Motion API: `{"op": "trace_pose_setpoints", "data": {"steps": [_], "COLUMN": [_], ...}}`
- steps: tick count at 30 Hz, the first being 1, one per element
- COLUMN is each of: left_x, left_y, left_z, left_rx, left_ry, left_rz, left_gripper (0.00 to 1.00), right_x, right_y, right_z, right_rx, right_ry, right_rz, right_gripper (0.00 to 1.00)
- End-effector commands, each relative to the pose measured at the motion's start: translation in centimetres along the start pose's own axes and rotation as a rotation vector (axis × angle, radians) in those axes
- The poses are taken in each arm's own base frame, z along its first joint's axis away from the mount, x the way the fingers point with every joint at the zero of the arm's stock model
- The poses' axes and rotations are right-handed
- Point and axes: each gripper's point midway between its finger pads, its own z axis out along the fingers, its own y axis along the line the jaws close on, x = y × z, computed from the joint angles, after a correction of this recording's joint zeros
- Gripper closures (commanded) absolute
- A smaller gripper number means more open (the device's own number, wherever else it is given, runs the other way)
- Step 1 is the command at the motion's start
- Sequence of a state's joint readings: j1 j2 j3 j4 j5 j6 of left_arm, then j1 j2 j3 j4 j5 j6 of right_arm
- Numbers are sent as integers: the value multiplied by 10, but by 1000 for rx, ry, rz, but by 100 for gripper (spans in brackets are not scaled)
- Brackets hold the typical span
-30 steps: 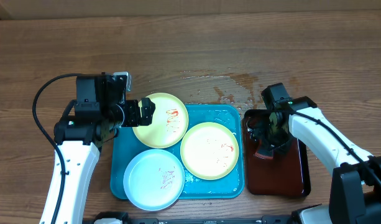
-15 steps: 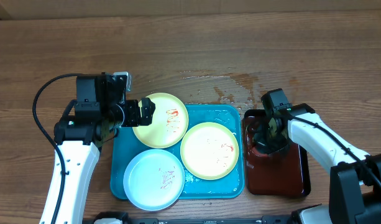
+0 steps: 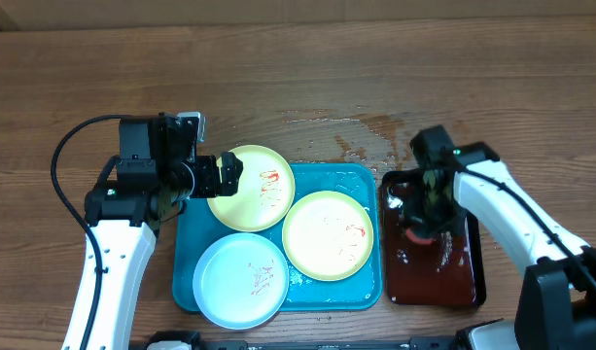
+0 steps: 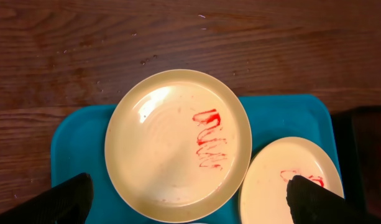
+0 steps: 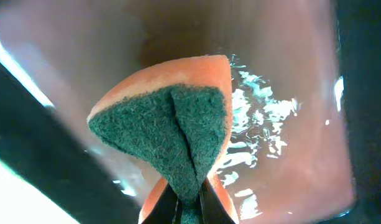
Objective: Clean dirty plates on tray and stack at the side
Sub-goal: 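Lower the right gripper onto the green sponge and pinch it closed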
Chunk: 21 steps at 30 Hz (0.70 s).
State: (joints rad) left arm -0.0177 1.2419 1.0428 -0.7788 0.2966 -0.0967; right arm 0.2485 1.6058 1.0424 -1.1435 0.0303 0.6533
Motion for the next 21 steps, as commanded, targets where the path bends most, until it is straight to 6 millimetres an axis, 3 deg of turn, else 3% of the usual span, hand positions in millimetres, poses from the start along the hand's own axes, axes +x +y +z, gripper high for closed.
{"op": "trace_pose_setpoints", "data": {"steps": [1,10,21], "left_x": [-8,-8,-8], "left_y": [-5,-5,-5], "left_z": [-3,-3,-3], "left_rx": [14,13,13], "left_ry": [-16,-16,-14], "left_rz": [31,31,30], "left_gripper": [0,0,0], "right_x": [-12,-11,3], "right_y": [4,-1,-9], "right_z": [-19,-16,31], "right_rx": [-19,4,-1], "right_ry": [-55,-54,-38], "right_rz": [5,57,64], "right_gripper": [96,96,96]}}
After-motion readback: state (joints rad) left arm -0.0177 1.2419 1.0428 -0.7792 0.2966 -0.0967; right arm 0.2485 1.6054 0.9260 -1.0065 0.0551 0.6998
